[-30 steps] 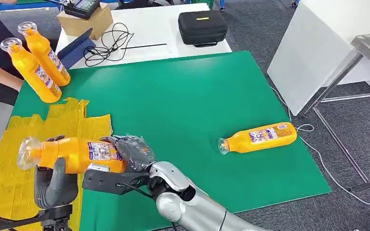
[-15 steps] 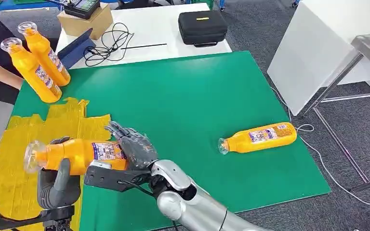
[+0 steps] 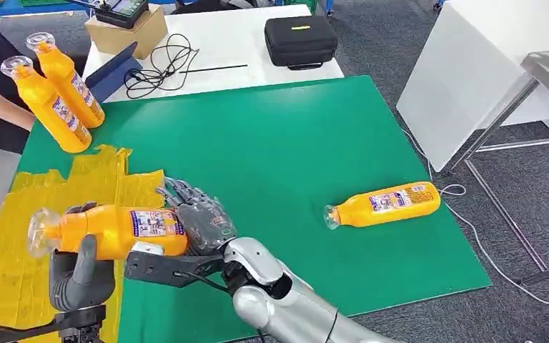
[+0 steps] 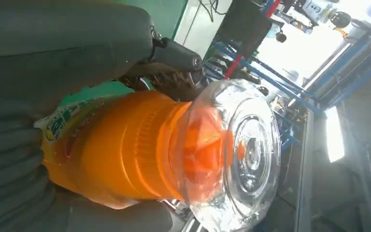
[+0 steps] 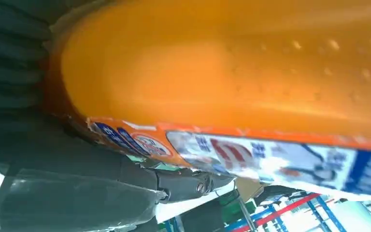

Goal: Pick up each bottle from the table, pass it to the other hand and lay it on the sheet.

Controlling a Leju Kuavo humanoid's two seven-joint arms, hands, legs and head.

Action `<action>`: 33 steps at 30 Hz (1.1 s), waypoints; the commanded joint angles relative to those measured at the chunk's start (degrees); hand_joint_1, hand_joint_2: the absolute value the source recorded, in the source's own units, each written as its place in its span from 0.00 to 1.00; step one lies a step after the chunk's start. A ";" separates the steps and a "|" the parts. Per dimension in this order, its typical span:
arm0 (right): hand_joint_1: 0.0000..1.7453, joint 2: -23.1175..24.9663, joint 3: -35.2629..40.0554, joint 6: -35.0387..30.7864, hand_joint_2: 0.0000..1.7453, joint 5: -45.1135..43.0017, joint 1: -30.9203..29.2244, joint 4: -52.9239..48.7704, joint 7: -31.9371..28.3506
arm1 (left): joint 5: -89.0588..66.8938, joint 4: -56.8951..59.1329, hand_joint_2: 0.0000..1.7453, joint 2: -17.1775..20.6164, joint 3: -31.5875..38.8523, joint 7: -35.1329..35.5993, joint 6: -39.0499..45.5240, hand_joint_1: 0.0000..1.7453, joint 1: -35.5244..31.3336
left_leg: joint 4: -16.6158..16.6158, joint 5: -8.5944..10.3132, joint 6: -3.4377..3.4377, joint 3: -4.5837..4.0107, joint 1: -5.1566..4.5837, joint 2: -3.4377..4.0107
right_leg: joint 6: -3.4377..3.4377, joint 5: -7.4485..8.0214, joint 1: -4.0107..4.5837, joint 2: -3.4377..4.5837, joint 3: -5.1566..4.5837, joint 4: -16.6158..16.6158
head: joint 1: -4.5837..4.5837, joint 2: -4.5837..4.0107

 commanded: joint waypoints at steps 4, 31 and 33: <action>0.00 -3.91 2.56 2.55 0.00 0.05 0.21 -3.46 -1.74 | 0.65 -1.73 1.00 -0.80 6.58 -1.30 1.87 1.00 2.28 | -0.03 -0.12 -0.09 0.29 0.03 0.13 | -0.05 -0.10 0.04 0.03 0.26 -0.03 | 0.00 0.00; 0.00 -7.85 1.91 1.34 0.00 3.10 4.67 -11.97 -6.59 | -0.07 -1.65 1.00 -2.37 9.93 -3.24 -0.38 1.00 6.13 | -0.03 -0.10 -0.08 0.28 0.02 0.10 | -0.05 -0.09 0.03 0.00 0.26 -0.04 | 0.00 0.00; 0.00 -7.85 1.91 1.34 0.00 3.10 4.67 -11.97 -6.59 | -0.07 -1.65 1.00 -2.37 9.93 -3.24 -0.38 1.00 6.13 | -0.04 -0.13 -0.09 0.36 0.01 0.11 | -0.06 -0.13 0.03 0.00 0.33 -0.03 | 0.00 0.00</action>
